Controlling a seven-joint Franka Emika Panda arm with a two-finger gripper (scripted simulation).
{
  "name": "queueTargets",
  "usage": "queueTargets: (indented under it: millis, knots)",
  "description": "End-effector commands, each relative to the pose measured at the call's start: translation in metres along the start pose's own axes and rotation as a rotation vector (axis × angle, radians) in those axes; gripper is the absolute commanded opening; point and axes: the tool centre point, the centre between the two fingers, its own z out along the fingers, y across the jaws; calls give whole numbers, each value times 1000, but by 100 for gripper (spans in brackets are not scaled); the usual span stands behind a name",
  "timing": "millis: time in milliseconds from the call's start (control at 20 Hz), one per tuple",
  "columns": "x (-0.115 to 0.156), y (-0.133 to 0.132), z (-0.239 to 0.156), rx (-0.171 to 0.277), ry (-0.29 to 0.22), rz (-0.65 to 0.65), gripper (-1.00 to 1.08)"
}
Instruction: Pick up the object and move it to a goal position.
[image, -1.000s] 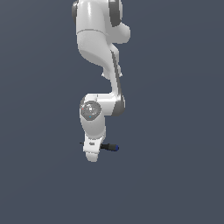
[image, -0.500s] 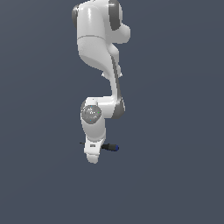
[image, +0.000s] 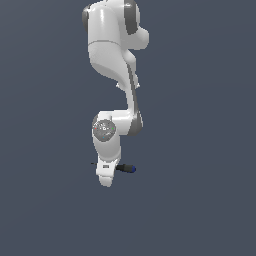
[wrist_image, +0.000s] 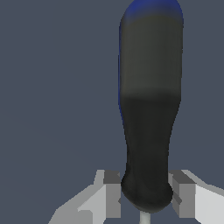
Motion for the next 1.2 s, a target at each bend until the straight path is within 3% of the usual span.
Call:
queueTargets:
  millis: [0, 800, 1150]
  knots:
    - [-2, 0, -3, -1, 0, 0, -100]
    - [-64, 3, -96, -1, 0, 0, -100]
    - [-71, 5, -107, -1, 0, 0, -100]
